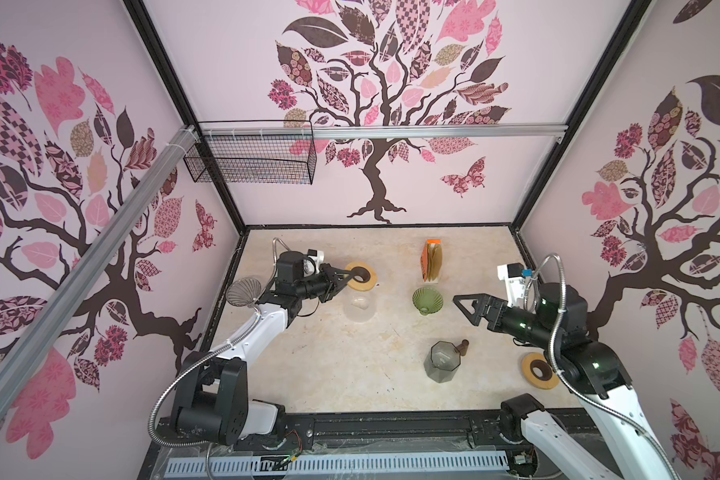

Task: Place the coffee filter in the dripper
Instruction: 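Carry the ring holder toward the pitcher while the right gripper draws back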

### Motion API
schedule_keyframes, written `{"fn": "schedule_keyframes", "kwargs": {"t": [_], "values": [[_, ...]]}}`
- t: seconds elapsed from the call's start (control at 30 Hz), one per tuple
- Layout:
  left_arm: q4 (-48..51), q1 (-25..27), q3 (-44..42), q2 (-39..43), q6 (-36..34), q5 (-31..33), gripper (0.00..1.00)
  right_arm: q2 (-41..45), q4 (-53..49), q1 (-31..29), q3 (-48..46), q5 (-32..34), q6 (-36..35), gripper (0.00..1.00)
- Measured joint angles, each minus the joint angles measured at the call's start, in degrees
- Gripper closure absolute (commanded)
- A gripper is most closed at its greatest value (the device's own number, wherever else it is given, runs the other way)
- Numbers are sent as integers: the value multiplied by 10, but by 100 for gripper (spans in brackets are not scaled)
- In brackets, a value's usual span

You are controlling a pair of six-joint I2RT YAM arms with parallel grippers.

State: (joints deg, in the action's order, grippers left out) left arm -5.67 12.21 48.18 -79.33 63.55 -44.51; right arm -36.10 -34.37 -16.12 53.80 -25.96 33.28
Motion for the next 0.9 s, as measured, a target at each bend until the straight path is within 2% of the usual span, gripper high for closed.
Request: {"fn": "schedule_keyframes", "kwargs": {"t": [0.5,0.9], "values": [[6,14,-33,-42,-29,-5,100,-24,25,0,-9,-19,0,0],[7,14,-33,-80,-41,25,100,-38,21,0,-9,-25,-3,0]]}}
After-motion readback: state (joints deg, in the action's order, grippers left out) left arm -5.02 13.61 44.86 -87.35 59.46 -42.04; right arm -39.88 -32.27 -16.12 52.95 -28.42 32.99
